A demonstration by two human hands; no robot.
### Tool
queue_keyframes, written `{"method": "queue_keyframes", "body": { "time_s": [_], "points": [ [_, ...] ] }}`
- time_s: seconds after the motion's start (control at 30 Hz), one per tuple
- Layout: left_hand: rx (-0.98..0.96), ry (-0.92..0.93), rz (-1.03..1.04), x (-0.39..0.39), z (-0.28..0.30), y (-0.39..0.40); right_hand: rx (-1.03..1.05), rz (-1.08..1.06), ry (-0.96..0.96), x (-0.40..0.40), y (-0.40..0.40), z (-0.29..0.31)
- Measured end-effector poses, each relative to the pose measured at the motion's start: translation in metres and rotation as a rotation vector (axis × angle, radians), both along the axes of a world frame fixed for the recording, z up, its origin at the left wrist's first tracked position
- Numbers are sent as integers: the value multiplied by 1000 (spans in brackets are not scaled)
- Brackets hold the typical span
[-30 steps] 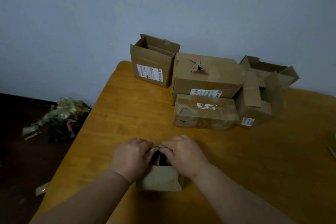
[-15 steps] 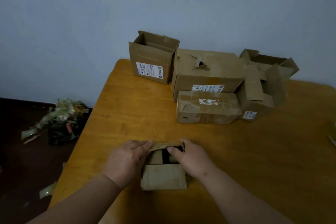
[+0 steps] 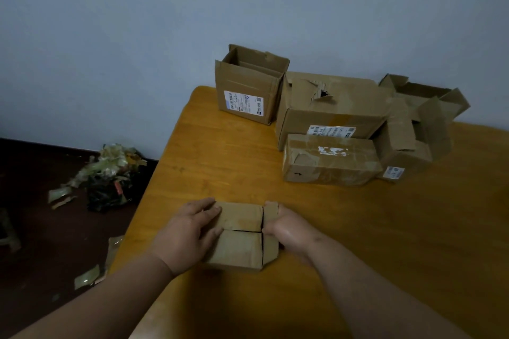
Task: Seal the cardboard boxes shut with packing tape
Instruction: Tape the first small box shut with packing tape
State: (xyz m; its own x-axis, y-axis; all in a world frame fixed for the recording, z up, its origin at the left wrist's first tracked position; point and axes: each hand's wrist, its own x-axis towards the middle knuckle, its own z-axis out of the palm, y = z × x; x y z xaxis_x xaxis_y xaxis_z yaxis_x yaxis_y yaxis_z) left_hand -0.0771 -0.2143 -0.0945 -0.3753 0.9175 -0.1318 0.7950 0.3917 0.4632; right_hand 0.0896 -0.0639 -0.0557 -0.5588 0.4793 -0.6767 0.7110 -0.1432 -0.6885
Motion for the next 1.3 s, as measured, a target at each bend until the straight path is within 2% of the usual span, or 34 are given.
{"method": "queue_keyframes", "body": {
  "time_s": [0.13, 0.3, 0.47, 0.53, 0.6, 0.67, 0.83, 0.9, 0.97, 1.07, 1.2, 1.3],
  "points": [
    [14, -174, 99, -6, 2, 5, 60, -38, -15, -7, -4, -1],
    [0, -333, 122, -11, -2, 5, 171, -63, -36, -15, -13, -3],
    [11, -291, 91, -20, 0, 5, 123, -78, -30, -13, -14, 1],
    [46, -390, 247, -24, 4, 8, 88, -96, -49, -10, -15, -3],
    [113, -514, 526, -28, 9, 11, 57, -146, -54, -11, -18, -6],
    [95, -508, 679, -27, 12, 14, 37, -201, -43, -13, -21, -10],
    [73, -354, 470, -8, 8, 12, 191, -127, -28, -21, -29, -9],
    [-3, -278, 392, -6, 4, 9, 172, -124, 0, -20, -29, -9],
    [-117, -300, 338, -5, 8, 11, 91, -133, 11, -18, -24, -7],
    [-304, -465, 267, -10, 24, 20, -47, -162, -27, -18, -19, -8],
    [-546, -209, 45, 2, 34, 24, -174, -191, -36, -25, -19, -11],
    [-499, -85, 107, 25, 24, 22, -103, -53, -47, -33, -30, -11]
  ]
}}
